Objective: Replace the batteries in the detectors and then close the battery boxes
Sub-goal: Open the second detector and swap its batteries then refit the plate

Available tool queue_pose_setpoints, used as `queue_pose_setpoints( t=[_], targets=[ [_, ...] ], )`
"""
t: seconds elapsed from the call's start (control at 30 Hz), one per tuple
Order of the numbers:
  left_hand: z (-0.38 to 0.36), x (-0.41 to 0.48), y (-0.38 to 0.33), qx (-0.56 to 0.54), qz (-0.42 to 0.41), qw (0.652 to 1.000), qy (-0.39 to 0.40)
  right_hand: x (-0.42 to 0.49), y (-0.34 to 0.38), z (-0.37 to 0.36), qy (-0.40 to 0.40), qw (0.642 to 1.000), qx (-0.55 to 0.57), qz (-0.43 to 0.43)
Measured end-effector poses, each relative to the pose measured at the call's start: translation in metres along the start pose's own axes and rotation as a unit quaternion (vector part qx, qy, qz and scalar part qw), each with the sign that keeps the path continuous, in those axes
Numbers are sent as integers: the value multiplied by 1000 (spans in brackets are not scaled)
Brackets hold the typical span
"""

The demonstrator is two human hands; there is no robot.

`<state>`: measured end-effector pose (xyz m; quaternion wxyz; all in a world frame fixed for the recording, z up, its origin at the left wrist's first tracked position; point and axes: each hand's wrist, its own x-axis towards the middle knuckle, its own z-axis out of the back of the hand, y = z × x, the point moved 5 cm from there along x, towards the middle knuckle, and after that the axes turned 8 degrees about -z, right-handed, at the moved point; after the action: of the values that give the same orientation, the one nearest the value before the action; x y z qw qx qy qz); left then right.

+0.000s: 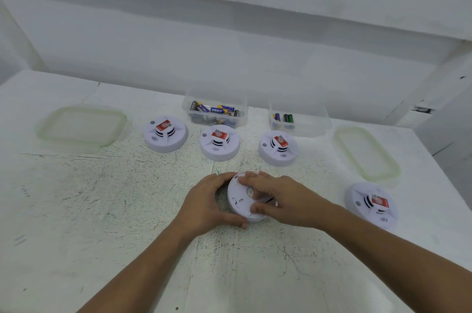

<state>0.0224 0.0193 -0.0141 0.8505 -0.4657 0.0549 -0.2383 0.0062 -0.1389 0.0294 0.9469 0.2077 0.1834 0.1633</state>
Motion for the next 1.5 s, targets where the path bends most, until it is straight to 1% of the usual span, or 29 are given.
queue_pose_setpoints(
  t=[0.13,0.37,0.53,0.7,0.97,1.07,1.13,1.2,1.27,1.33,1.43,1.5],
  targets=[
    [-1,0,2,9,0,1000,-1,0,-2,-3,-2,1000,21,2],
    [-1,1,3,11,2,1000,-3,-2,-2,-8,-13,1000,23,5],
    [-1,1,3,-2,7,1000,-10,0,-5,-13,-22,999,35,-13],
    [-2,1,3,-2,11,1000,-7,-4,-1,-15,-66,997,36,8],
    [-3,0,4,-6,16,1000,-12,-7,-3,-23,-107,994,30,-14],
    [-2,-1,3,-3,16,1000,-7,-8,0,-25,-124,991,49,-25],
    [-1,-1,2,-1,21,1000,-3,-8,-1,-25,-122,988,77,-46],
    [0,-3,1,-8,27,1000,-2,-9,-4,-25,-130,984,116,-46],
    [0,-3,0,-15,30,999,-4,-12,-7,-21,-160,973,167,-26],
    [1,-4,-2,-23,32,999,-6,-19,-12,-19,-186,961,203,-28],
    [1,-3,-3,-43,43,998,-7,-25,-22,-26,-170,969,180,-25],
    [0,-2,-2,-85,56,995,-14,-26,-26,-31,-153,976,155,-24]
  ],
)
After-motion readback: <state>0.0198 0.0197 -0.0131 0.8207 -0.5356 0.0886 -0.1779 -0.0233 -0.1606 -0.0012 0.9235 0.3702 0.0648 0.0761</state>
